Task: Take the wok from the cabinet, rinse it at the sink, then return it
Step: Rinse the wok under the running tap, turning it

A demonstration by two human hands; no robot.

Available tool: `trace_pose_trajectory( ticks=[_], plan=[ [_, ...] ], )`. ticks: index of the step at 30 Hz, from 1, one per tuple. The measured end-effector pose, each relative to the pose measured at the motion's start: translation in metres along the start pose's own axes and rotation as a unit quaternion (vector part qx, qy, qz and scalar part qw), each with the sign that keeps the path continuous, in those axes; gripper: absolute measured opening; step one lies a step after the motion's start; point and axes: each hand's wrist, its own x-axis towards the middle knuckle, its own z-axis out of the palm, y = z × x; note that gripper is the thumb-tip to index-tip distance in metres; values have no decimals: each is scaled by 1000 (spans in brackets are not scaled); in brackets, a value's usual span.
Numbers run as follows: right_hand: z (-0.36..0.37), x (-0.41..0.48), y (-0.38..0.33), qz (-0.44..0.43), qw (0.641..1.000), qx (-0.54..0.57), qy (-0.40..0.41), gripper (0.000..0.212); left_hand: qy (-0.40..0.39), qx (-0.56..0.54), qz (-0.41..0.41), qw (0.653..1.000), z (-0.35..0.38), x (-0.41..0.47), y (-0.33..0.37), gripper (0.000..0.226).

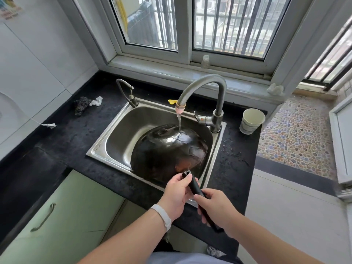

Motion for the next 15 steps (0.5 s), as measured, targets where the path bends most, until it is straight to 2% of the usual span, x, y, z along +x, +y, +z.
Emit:
trace_pose_trajectory(
  ticks=[9, 15],
  plan=[
    [4, -7, -5, 31, 998, 61, 7, 13, -4, 44, 0, 999, 3, -4, 5, 13],
    [26, -5, -16, 23, 998, 4, 51, 8, -9, 151, 32, 988, -9, 14, 16, 6]
  ],
)
